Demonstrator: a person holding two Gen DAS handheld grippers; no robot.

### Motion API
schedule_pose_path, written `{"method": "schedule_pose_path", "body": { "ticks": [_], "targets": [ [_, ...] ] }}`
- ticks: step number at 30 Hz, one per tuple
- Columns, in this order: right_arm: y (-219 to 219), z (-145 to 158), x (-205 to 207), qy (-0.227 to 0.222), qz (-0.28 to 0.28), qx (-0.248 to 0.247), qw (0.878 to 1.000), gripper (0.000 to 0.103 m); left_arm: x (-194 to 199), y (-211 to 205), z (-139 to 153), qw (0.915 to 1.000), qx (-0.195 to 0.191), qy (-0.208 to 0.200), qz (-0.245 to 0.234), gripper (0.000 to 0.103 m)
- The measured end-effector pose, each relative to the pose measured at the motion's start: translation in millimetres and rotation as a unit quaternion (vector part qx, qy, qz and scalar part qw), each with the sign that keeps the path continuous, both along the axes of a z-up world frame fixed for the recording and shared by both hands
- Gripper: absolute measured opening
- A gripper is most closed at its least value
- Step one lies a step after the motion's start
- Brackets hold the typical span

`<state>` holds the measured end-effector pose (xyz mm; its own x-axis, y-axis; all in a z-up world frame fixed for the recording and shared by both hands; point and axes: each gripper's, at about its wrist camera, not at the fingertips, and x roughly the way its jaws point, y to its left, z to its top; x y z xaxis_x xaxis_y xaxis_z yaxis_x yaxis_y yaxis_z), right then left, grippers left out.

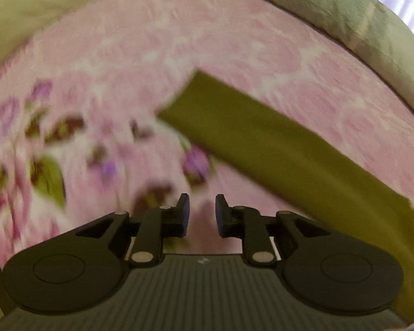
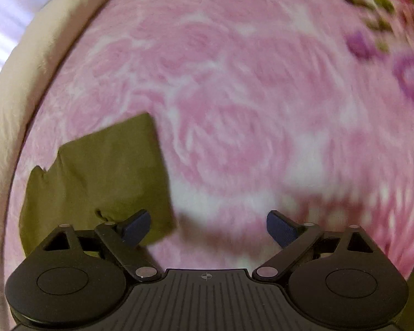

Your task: Fold clothes

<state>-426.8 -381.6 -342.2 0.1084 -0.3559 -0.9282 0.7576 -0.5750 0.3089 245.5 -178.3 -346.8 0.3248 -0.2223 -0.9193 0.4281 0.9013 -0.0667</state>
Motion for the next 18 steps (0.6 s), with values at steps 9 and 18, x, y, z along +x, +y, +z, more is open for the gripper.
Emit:
{"method": "schedule_pose_path", "body": {
  "ticks": [9,18],
  "targets": [
    [-1,-21,31,-0.014,0.001,-0.103,0.995,0.063,-100,-94,9,0.9631,-0.162,0.130,-0.171,0.015],
    [-10,-24,68,0.054,0.066,-0.143,0.986,0.046,-129,-214,-42,0.9425,-0.167,0.119,-0.264,0.015]
  ]
}}
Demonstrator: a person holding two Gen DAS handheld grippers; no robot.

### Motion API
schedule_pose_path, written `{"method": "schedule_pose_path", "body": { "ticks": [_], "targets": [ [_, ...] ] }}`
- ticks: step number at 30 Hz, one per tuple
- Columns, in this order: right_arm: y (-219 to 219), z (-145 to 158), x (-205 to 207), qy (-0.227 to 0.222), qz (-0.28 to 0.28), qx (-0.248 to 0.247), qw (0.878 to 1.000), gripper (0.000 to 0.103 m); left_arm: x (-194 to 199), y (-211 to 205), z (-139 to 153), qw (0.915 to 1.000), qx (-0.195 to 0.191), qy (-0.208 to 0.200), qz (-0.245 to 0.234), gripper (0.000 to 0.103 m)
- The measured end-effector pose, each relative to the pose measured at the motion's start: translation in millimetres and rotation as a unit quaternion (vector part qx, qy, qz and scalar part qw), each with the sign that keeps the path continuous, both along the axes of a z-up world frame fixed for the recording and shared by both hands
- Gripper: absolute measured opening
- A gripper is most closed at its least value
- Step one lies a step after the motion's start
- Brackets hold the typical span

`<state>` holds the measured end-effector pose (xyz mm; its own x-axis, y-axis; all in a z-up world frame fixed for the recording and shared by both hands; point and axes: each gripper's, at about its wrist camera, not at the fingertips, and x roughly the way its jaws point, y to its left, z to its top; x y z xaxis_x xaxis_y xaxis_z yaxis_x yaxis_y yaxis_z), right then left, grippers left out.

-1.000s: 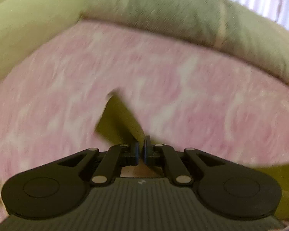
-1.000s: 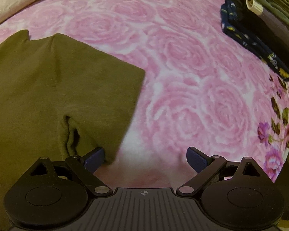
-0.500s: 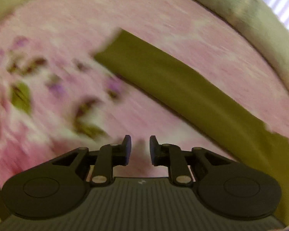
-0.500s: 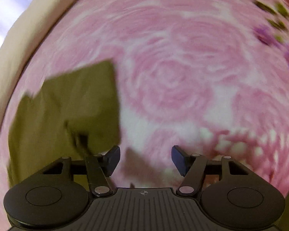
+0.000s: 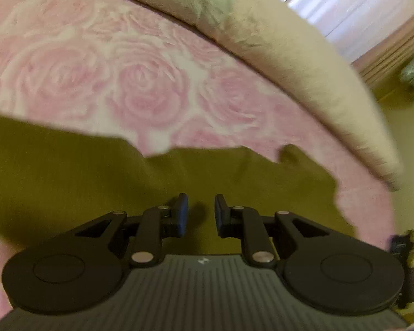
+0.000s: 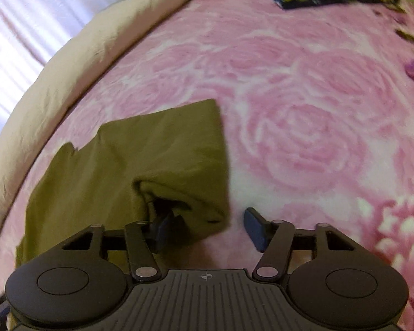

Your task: Fold clothes

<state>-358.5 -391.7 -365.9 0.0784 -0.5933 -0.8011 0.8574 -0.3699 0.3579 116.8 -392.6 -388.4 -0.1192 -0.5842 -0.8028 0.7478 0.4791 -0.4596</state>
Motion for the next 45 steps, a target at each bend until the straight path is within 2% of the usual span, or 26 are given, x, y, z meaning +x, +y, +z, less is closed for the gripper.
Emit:
{"method": "schedule_pose_path", "body": {
  "ticks": [2,3,5,7,8,9,10,12,14,16,17,18,19,20,22,24,26,27,28,30,34,36,39,41,42,45],
  "targets": [
    [-5,-2,4,-0.011,0.022,-0.008,1.000,0.030,1,-12,-12,0.9997,0.020,-0.014,-0.002,0.009],
    [-9,-4,6,-0.020,0.035,-0.009,0.999,0.011,2,-12,-15,0.9996,0.022,-0.019,0.001,0.007],
    [-17,-1,8,-0.009,0.065,-0.001,0.998,0.009,5,-9,-18,0.9996,0.020,-0.021,0.000,0.003],
    [-28,18,15,0.086,0.118,0.000,0.989,0.008,10,-6,-20,0.9997,0.018,-0.012,0.005,0.003],
    [-32,33,24,0.164,0.158,-0.009,0.974,0.008,12,-5,-21,0.9998,0.017,-0.006,0.007,0.003],
    [-33,48,36,0.250,0.201,-0.025,0.947,0.008,13,-6,-21,0.9998,0.018,-0.005,0.006,0.003],
    [-30,62,48,0.340,0.234,-0.050,0.909,0.008,13,-7,-20,0.9998,0.020,-0.008,0.002,0.003],
    [-21,85,69,0.498,0.276,-0.104,0.816,0.008,11,-7,-17,0.9996,0.022,-0.015,-0.003,0.003],
    [-10,98,82,0.595,0.273,-0.156,0.740,0.008,11,-6,-18,0.9997,0.021,-0.013,0.002,0.003],
    [3,97,93,0.647,0.265,-0.194,0.689,0.008,12,-6,-19,0.9997,0.021,-0.007,0.010,0.003],
    [9,93,97,0.649,0.285,-0.197,0.677,0.010,12,-6,-19,0.9997,0.022,-0.006,0.012,0.003],
    [12,87,98,0.616,0.328,-0.171,0.696,0.035,12,-6,-19,0.9997,0.023,-0.006,0.012,0.003],
    [13,79,98,0.564,0.373,-0.129,0.725,0.079,12,-6,-18,0.9996,0.024,-0.005,0.012,0.003],
    [16,73,95,0.508,0.406,-0.099,0.753,0.086,13,-6,-16,0.9995,0.027,-0.004,0.013,0.002],
    [24,64,79,0.395,0.400,-0.068,0.824,0.085,14,-4,-13,0.9994,0.031,-0.003,0.013,0.003],
    [23,57,56,0.274,0.345,-0.030,0.897,0.085,16,-1,-11,0.9993,0.034,-0.007,0.010,0.003],
    [22,39,18,0.112,0.221,0.020,0.969,0.084,18,3,-11,0.9992,0.037,-0.006,0.014,0.003],
    [23,27,-3,0.033,0.141,0.043,0.989,0.070,19,5,-10,0.9991,0.038,-0.005,0.018,0.003],
    [24,15,-20,-0.029,0.070,0.063,0.995,0.053,20,7,-10,0.9990,0.040,-0.003,0.022,0.003],
    [29,-2,-47,-0.096,-0.034,0.068,0.993,0.043,21,9,-9,0.9988,0.043,-0.002,0.024,0.003],
    [35,-4,-85,-0.187,-0.129,0.021,0.974,0.043,21,14,-7,0.9985,0.049,-0.004,0.024,0.003],
    [41,-16,-111,-0.284,-0.215,0.006,0.935,0.043,20,17,-5,0.9983,0.051,-0.002,0.029,0.003],
    [53,-39,-145,-0.417,-0.349,-0.011,0.839,0.043,18,20,-3,0.9979,0.052,0.003,0.038,0.003],
    [55,-50,-152,-0.461,-0.400,-0.018,0.792,0.043,17,21,-2,0.9977,0.054,0.005,0.040,0.003],
    [52,-49,-154,-0.455,-0.400,-0.013,0.796,0.043,16,22,-2,0.9977,0.055,0.004,0.040,0.003],
    [36,-34,-157,-0.365,-0.340,0.014,0.867,0.043,14,24,-2,0.9973,0.059,0.004,0.043,0.003]
  ]
}}
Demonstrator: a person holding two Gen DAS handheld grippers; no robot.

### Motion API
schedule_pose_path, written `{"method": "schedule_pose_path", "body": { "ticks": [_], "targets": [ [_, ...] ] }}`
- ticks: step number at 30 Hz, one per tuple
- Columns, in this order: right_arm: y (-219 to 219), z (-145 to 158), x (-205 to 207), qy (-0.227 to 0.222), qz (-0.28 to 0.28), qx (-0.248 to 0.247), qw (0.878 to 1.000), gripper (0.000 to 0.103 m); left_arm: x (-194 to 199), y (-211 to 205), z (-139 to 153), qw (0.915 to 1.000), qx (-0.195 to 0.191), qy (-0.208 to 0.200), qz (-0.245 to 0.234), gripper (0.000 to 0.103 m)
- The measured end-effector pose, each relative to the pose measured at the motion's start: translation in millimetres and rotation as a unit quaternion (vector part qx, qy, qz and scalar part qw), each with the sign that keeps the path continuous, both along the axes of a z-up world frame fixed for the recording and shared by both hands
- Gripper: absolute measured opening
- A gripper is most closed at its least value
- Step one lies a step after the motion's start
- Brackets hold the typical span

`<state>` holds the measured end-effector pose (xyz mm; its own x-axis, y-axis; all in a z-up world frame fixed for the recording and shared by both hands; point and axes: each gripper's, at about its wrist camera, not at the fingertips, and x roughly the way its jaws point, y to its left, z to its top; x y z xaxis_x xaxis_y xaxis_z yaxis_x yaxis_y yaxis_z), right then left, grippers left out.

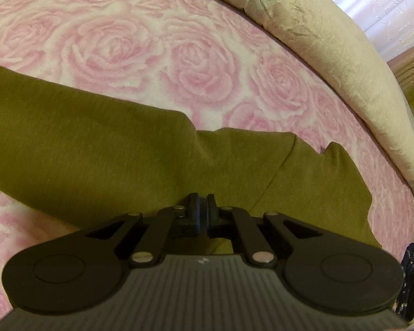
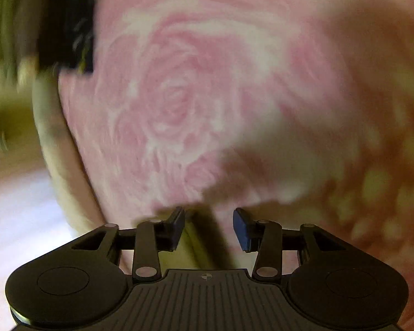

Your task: Fold clothes

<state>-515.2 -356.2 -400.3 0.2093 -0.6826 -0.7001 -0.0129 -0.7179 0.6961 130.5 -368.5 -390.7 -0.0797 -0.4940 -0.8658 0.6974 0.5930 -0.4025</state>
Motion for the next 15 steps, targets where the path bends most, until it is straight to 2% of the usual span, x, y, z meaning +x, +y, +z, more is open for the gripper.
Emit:
{"method": "schedule_pose_path", "body": {
  "ticks": [1,2,3,5,6,7,8,9,10,13,14,15],
  "targets": [
    [-5,11,1,0.056,0.046,0.006,0.997,0.043,-1,1,0,1.0000,0.001,0.001,0.002,0.003],
    [-9,21,4,0.114,0.099,0.016,0.988,0.043,-2,1,-1,1.0000,0.003,0.001,0.003,0.003],
    [-15,29,12,0.177,0.170,0.020,0.969,0.043,-3,1,-1,1.0000,0.004,0.000,0.005,0.003],
    [-29,38,41,0.296,0.320,0.012,0.900,0.043,-6,2,-2,1.0000,0.004,-0.003,0.009,0.003],
    [-32,39,59,0.339,0.373,-0.002,0.864,0.043,-8,2,-2,0.9999,0.003,-0.005,0.010,0.003],
    [-35,39,77,0.380,0.424,-0.015,0.822,0.043,-9,3,-3,0.9999,0.003,-0.007,0.012,0.003],
    [-38,38,91,0.394,0.446,-0.031,0.803,0.043,-10,3,-4,0.9999,0.002,-0.009,0.014,0.003],
    [-43,36,100,0.389,0.446,-0.048,0.805,0.043,-11,3,-4,0.9998,0.002,-0.010,0.017,0.003],
    [-47,34,107,0.379,0.438,-0.060,0.813,0.043,-12,3,-3,0.9998,0.003,-0.010,0.017,0.003],
    [-66,36,109,0.333,0.392,-0.061,0.856,0.044,-12,2,-3,0.9998,0.004,-0.012,0.013,0.003],
    [-67,37,111,0.324,0.387,-0.051,0.862,0.044,-12,2,-2,0.9998,0.004,-0.014,0.011,0.003],
    [-67,38,115,0.323,0.388,-0.042,0.863,0.050,-12,2,-3,0.9998,0.004,-0.014,0.013,0.003]
  ]
}}
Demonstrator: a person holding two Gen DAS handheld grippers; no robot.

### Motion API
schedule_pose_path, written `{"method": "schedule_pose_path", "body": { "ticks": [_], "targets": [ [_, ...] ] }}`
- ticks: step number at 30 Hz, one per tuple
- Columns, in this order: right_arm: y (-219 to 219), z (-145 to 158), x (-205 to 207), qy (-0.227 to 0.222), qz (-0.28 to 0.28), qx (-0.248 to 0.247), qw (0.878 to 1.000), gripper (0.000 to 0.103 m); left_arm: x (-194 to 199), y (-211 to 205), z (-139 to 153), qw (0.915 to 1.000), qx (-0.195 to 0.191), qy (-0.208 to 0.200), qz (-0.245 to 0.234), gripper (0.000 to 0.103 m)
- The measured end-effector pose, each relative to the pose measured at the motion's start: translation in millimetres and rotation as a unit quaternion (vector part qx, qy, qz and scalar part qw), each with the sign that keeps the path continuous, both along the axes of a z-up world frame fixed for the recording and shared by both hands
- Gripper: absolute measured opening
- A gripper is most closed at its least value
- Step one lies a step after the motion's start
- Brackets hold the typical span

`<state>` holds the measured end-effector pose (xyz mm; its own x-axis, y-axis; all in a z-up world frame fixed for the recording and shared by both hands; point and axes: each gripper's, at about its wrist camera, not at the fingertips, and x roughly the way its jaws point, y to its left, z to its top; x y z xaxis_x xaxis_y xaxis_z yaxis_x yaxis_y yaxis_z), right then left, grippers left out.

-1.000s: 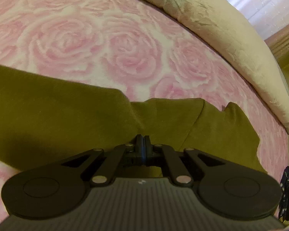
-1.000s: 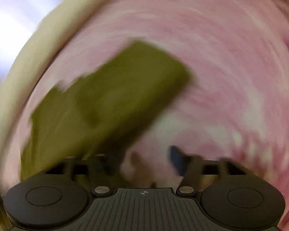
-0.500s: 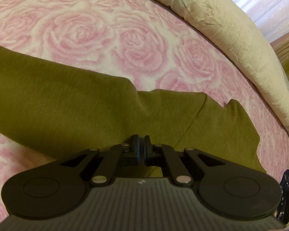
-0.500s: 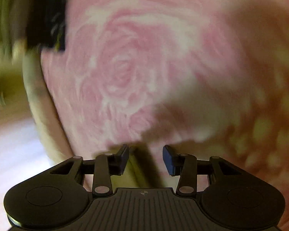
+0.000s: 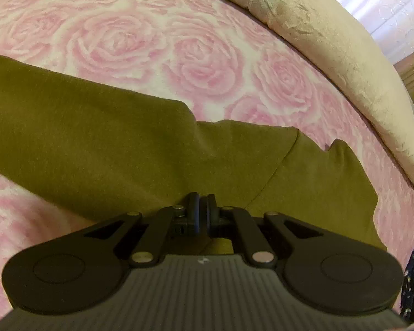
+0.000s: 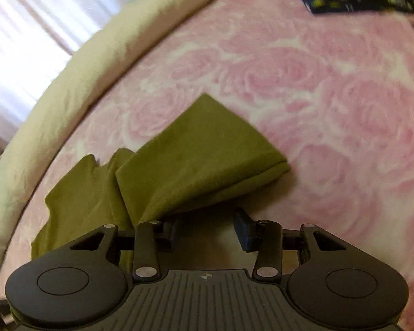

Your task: Fold clothes

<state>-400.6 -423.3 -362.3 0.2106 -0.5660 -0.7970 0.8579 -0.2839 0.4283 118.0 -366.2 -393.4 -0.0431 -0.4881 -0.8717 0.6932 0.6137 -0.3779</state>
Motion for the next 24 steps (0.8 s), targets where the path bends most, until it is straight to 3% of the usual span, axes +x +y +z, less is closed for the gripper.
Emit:
{"method": "schedule_pose_path", "body": {
  "ticks": [1,3,6,12,14,15,17,19,21,22,24],
  "targets": [
    [-3,1,4,0.002,0.001,0.003,1.000,0.061,0,0,0,1.0000,0.000,0.000,0.003,0.003],
    [-6,5,10,-0.002,0.003,0.005,1.000,0.068,-2,1,-1,1.0000,-0.001,-0.001,0.008,0.003],
    [-6,8,16,-0.017,0.000,0.002,1.000,0.068,-3,2,-1,0.9999,-0.003,-0.002,0.011,0.004],
    [-10,4,28,0.025,0.036,-0.003,0.999,0.067,-4,1,-2,0.9999,-0.004,-0.006,0.008,0.004],
    [-13,-1,30,0.046,0.055,-0.004,0.997,0.047,-5,1,-2,0.9999,-0.003,-0.009,0.009,0.004],
    [-14,-2,32,0.073,0.075,-0.001,0.994,0.018,-6,1,-2,0.9999,-0.003,-0.010,0.010,0.004],
    [-14,2,24,0.091,0.110,0.006,0.990,0.009,-6,1,-1,0.9999,-0.002,-0.010,0.012,0.004],
    [-12,8,15,0.111,0.144,0.010,0.983,0.008,-7,1,-1,0.9999,-0.002,-0.009,0.014,0.004],
    [-9,26,11,0.199,0.192,-0.002,0.961,0.008,-6,0,0,0.9999,-0.002,-0.008,0.013,0.004],
    [-6,37,9,0.265,0.223,-0.013,0.938,0.008,-5,0,0,0.9999,-0.002,-0.008,0.011,0.004],
    [1,58,2,0.405,0.261,-0.042,0.875,0.008,-5,0,-1,0.9999,-0.003,-0.008,0.011,0.004]
  ]
}}
